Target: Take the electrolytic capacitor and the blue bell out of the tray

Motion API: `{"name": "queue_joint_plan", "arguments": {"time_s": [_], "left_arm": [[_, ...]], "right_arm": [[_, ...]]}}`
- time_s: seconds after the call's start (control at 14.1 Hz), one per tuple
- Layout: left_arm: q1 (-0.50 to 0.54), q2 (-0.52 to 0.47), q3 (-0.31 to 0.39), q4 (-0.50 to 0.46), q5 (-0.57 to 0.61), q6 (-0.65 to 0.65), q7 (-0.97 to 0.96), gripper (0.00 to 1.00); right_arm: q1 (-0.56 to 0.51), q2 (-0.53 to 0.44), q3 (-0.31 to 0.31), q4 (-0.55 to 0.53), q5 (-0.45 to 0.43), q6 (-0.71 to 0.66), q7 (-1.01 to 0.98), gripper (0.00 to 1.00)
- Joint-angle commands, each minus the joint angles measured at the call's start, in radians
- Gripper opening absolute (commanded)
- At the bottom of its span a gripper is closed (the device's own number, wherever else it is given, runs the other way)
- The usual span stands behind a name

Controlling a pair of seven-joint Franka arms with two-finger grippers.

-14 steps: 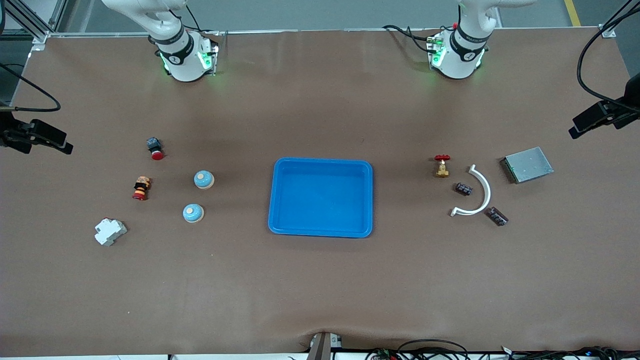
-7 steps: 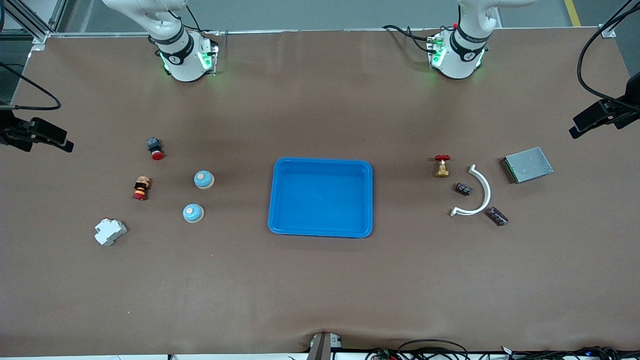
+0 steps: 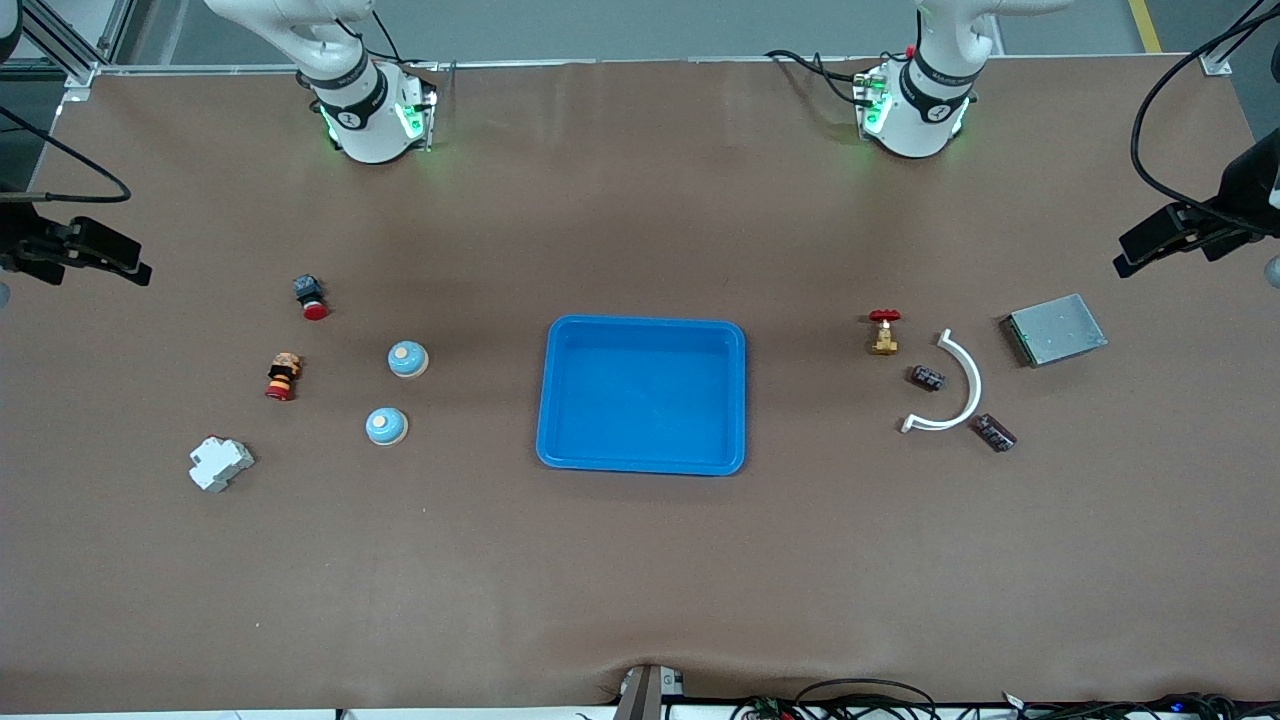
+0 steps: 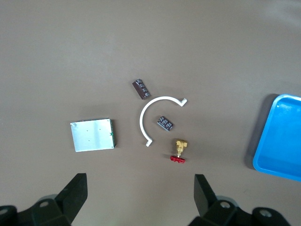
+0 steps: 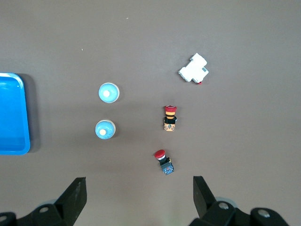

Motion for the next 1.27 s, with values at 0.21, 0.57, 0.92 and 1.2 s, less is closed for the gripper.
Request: {"name": "queue_joint_plan", "arguments": {"time_s": [0.21,0.57,0.92,1.2], "left_arm": [[0.002,-0.026,-0.047,-0.022,-0.012,0.014,0.026,1.0],[0.007,-0.022,-0.046,0.012,-0.004,-0.008,0.105,1.0],[0.001,-0.012,-0.046,0.034,-0.001,-0.032,0.104,1.0],[0.001,-0.012,-0.046,0.034,-0.001,-0.048,0.093,1.0]], "right_arm": [[-0.024,-0.033,0.02,-0.018,-0.019,-0.008,0.012,1.0],[-0.024,-0.035,0.017,-0.009,-0.004,-0.005,0.013,1.0],[-0.024,-0.041,0.016,-0.009,0.001,0.016,0.013,1.0],[-0.024,-0.043,0.013,-0.011,0.036,0.024,0.019,1.0]]}}
